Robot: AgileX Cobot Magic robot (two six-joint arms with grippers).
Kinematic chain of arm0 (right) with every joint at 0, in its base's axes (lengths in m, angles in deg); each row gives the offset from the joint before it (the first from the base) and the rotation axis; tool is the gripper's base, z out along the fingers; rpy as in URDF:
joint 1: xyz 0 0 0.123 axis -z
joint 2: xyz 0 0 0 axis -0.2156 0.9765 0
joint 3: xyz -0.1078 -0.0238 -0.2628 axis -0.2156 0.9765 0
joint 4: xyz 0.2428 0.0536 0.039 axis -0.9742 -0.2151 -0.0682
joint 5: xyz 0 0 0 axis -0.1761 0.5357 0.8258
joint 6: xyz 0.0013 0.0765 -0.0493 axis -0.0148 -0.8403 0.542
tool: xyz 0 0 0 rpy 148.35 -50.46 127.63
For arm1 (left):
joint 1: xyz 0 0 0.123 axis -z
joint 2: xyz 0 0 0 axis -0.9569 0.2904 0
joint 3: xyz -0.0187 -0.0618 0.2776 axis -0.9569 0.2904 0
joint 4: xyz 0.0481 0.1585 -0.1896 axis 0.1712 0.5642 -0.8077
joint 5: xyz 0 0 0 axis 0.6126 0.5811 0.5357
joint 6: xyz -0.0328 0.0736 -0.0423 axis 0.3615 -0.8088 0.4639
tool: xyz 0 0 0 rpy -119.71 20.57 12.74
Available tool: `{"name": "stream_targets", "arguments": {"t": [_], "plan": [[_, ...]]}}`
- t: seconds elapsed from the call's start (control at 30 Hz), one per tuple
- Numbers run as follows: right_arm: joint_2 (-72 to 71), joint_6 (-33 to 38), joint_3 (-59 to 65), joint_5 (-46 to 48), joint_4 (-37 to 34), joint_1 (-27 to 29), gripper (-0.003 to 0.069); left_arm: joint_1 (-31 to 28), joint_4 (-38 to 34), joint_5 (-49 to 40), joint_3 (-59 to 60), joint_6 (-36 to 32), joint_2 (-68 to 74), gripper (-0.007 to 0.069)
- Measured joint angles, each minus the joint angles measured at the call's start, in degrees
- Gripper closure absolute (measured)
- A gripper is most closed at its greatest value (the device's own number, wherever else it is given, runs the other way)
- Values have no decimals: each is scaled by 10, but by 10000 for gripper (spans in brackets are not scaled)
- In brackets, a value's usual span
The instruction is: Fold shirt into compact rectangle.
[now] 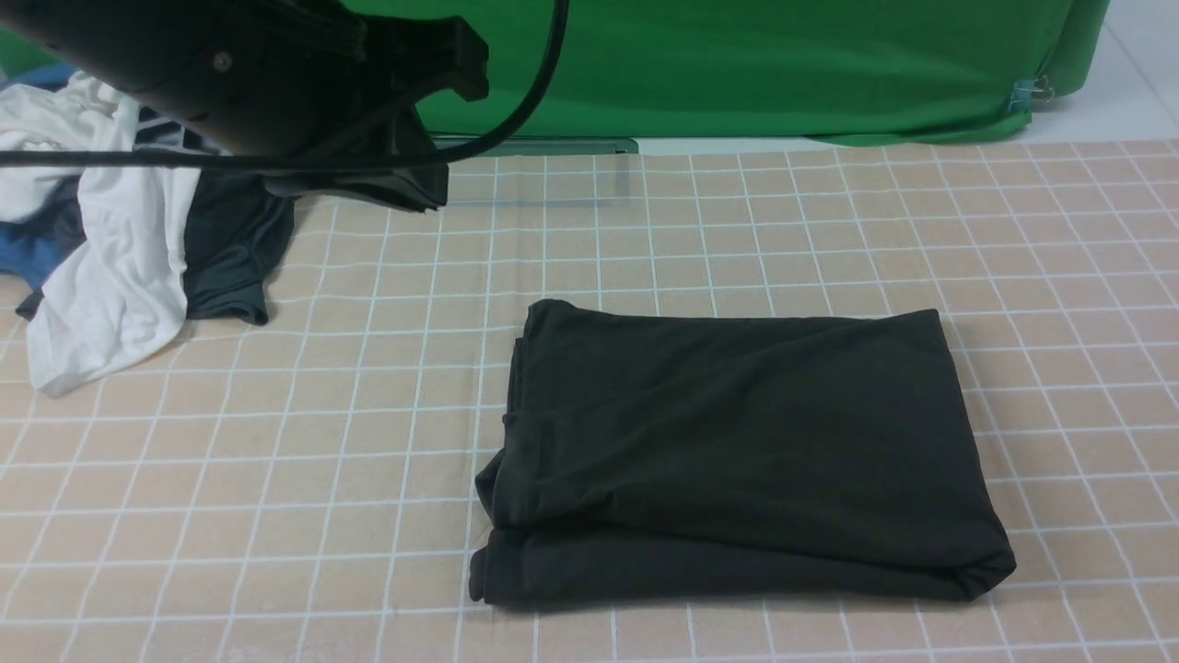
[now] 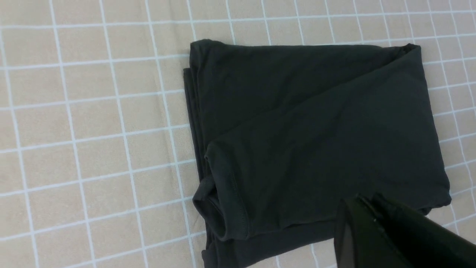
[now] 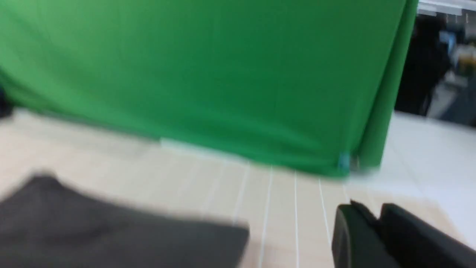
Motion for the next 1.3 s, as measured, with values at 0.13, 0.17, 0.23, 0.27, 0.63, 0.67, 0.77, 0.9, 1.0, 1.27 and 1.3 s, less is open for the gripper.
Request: {"name": "stream_targets", "arguments": {"t": [0.13,0.17,0.23,0.27,0.63,0.67,0.77,0.9,1.0,1.27,1.3], "plan": [[-22,0,46,31,8,17,534,0,14,0,0,-1,0,610],[-25,0,49,38,8,19,534,0,15,0,0,-1,0,610],[-29,0,61,50,10,24,532,0,19,-9,0,-19,-5,610],[-30,0,65,50,10,25,531,0,19,-14,0,-23,-9,610],[-32,0,70,26,11,25,521,0,7,-55,19,-32,-133,610],[-32,0,70,25,11,25,519,0,5,-52,36,-32,-157,610],[-32,0,70,24,11,25,512,0,3,-23,109,-28,-238,610],[-32,0,70,24,11,25,503,0,-10,63,261,-10,-374,610],[-32,0,70,24,11,25,497,0,-24,150,372,-4,-464,610],[-32,0,70,24,11,25,482,0,-26,462,623,-1,-644,610],[-32,0,70,24,11,25,482,0,-26,468,626,-1,-646,610]]}}
